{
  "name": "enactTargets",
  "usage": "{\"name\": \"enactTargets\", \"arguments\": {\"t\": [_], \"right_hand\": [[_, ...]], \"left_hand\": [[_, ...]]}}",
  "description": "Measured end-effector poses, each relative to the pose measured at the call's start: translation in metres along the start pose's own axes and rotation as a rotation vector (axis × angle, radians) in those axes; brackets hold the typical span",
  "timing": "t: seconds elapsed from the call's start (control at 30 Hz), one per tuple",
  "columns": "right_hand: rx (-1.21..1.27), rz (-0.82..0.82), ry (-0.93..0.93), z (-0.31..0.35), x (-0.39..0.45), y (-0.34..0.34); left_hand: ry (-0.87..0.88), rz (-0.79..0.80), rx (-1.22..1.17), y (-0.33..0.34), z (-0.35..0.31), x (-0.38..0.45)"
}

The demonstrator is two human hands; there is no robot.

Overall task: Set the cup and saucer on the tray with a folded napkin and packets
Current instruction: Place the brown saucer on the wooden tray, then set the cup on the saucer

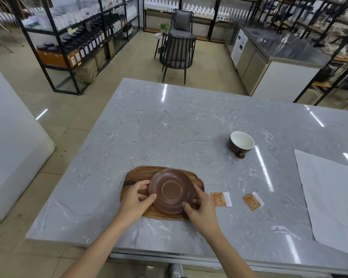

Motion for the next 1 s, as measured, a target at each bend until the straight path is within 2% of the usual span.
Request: {"name": "enactTargets", "arguments": {"t": [0.1,0.2,0.37,0.53,0.7,1.0], "right_hand": [[0.013,-0.049,0.021,-0.002,0.001,-0.009],[0.034,-0.116,0.026,-0.001,0.006,-0.028],[0.074,-0.229,0.079,-0.005,0.029,-0.074],[0.258,-0.295,0.189,-0.015,0.065,-0.125],[0.462,-0.248,0.341,-0.022,0.104,-0.168],[0.69,0.003,0.628,-0.035,0.173,-0.192]], "left_hand": [[0.103,-0.049,0.168,-0.006,-0.01,0.01],[0.22,-0.075,0.237,-0.007,-0.024,0.028],[0.347,0.046,0.249,0.015,-0.056,0.067],[0.4,0.156,0.242,0.062,-0.094,0.112],[0.416,0.229,0.231,0.121,-0.129,0.153],[0.307,0.37,0.197,0.217,-0.158,0.213]]}}
Point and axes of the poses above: each hand's wrist, its own x-axis towards the middle knuckle, its own y-axis out of the palm, z = x × y, the point moved 3 cm from there along x, towards the middle knuckle, and after that the axes turned 7 degrees about y, right-handed, at the moved point
